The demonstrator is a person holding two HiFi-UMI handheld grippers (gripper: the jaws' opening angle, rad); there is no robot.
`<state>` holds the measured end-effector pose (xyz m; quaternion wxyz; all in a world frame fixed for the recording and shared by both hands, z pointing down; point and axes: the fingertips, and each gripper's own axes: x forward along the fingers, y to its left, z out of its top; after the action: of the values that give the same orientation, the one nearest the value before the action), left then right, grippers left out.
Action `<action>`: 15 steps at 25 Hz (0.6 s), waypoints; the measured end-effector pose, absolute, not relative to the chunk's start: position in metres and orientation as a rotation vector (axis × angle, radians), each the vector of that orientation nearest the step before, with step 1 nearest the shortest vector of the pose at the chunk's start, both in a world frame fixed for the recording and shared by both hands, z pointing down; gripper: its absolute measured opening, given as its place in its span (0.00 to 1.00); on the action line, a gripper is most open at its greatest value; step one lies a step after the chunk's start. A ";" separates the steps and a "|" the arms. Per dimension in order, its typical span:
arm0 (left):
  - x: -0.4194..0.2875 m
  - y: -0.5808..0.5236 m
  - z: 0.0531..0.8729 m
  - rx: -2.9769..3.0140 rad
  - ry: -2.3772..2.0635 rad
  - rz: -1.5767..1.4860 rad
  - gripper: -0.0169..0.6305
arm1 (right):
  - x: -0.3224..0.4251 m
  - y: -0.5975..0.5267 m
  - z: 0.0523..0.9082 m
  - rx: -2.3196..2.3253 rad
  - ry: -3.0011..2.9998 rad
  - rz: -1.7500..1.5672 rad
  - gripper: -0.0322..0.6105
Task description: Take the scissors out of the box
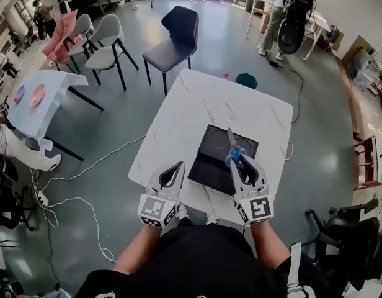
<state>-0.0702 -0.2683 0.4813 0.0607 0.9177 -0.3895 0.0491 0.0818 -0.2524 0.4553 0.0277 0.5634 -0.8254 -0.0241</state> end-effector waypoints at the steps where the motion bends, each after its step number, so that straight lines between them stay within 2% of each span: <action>1: -0.071 -0.268 0.481 2.776 -1.181 0.149 0.04 | 0.081 -0.252 0.455 1.735 -2.546 -0.077 0.19; 15: -0.076 -0.263 0.482 2.778 -1.214 0.158 0.04 | 0.078 -0.249 0.450 1.741 -2.545 -0.088 0.19</action>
<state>-0.0758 -0.2631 0.4825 0.0529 0.9138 -0.3994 0.0520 0.0783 -0.2488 0.4502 0.0283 0.5641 -0.8247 -0.0285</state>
